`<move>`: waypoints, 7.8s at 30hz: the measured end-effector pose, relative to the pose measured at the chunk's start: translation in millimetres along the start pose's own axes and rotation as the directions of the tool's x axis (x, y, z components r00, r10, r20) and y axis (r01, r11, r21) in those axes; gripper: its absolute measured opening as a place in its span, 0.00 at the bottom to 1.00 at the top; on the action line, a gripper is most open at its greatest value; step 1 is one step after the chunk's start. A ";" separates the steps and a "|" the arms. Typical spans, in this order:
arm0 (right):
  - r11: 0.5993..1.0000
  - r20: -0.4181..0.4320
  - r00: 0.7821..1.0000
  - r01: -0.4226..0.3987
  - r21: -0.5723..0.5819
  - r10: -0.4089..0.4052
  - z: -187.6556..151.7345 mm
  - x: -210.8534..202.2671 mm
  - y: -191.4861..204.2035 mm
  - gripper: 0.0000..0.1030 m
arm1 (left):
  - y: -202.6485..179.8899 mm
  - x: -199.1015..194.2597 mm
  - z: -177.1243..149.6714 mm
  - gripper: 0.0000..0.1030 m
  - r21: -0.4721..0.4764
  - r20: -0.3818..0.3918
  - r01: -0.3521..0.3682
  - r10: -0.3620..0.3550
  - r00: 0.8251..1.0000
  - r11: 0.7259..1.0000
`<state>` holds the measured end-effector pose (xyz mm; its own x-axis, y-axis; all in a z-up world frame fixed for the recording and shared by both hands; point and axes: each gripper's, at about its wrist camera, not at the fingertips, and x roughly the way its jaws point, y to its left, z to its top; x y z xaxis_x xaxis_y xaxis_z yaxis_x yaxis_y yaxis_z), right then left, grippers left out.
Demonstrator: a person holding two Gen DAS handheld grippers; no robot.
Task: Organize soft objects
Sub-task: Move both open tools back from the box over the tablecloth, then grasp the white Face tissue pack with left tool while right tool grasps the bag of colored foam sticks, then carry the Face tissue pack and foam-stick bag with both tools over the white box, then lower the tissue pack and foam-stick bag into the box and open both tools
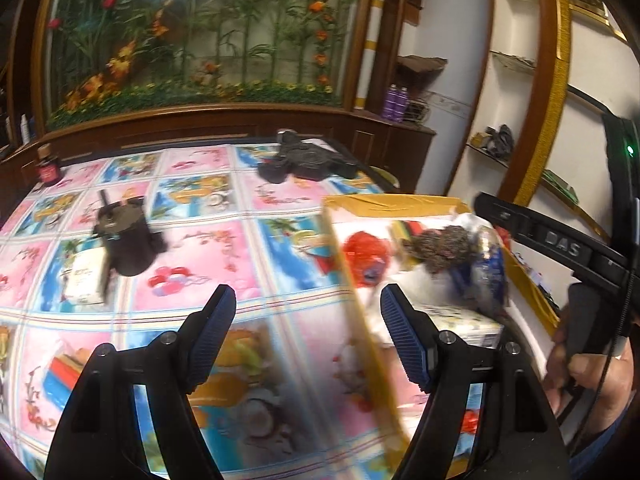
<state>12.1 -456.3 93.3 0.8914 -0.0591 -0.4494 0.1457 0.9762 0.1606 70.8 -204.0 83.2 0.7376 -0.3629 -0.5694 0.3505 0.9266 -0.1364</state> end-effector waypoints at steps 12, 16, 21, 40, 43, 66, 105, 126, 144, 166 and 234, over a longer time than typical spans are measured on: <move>0.999 -0.011 1.000 -0.004 -0.039 0.003 -0.9 6.1 10.5 0.81 | 126.6 8.5 10.0 0.72 -0.202 -0.078 -0.217 0.205 0.976 0.955; 0.999 -0.020 1.000 -0.010 -0.046 0.009 -3.4 8.7 15.0 0.81 | 171.2 21.7 12.1 0.72 -0.227 -0.153 -0.307 0.277 0.949 0.924; 0.994 -0.004 0.997 -0.083 -0.064 0.083 -4.6 2.6 24.8 0.81 | 195.3 43.8 17.7 0.72 -0.217 -0.211 -0.309 0.265 0.941 0.926; 0.642 -0.458 0.725 -0.679 -0.356 0.514 -51.2 23.7 225.1 0.91 | 234.9 73.3 8.2 0.42 -0.121 -0.361 -0.374 0.310 0.880 0.920; 0.599 -0.528 0.691 -0.710 -0.370 0.493 -56.6 37.4 247.8 0.91 | 248.7 57.6 -0.9 0.42 -0.109 -0.364 -0.382 0.320 0.875 0.918; 0.782 -0.434 0.834 -0.508 -0.360 0.342 -66.7 88.8 262.5 0.48 | 241.7 47.5 -10.7 0.41 -0.057 -0.292 -0.425 0.392 0.872 0.903; 0.884 -0.356 0.874 -0.419 -0.205 0.332 -35.6 82.0 201.3 0.48 | 150.2 25.1 -4.2 0.41 0.076 -0.108 -0.313 0.320 0.941 0.947; 0.926 -0.257 0.907 -0.366 -0.091 0.334 -14.0 56.8 143.8 0.48 | 113.4 10.5 -3.7 0.41 0.133 0.007 -0.325 0.327 0.945 0.936; 0.949 -0.146 0.938 -0.309 0.058 0.315 3.4 30.3 49.9 0.48 | 16.7 -2.4 3.0 0.41 0.116 0.068 -0.146 0.139 0.988 0.982; 0.991 -0.203 0.976 -0.060 0.122 0.084 -8.1 9.2 -19.1 0.50 | -112.2 24.6 -23.3 0.41 0.267 -0.026 0.031 -0.025 0.999 0.963; 0.988 -0.231 0.971 0.035 -0.151 -0.069 -8.4 42.6 29.4 0.52 | -114.2 24.5 -37.8 0.44 0.324 0.045 -0.033 0.019 0.999 0.946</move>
<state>50.8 -428.4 71.5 0.7561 -0.0768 -0.6500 0.1098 0.9939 0.0103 27.0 -315.0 54.2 0.7695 -0.3494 -0.5346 0.4942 0.8560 0.1519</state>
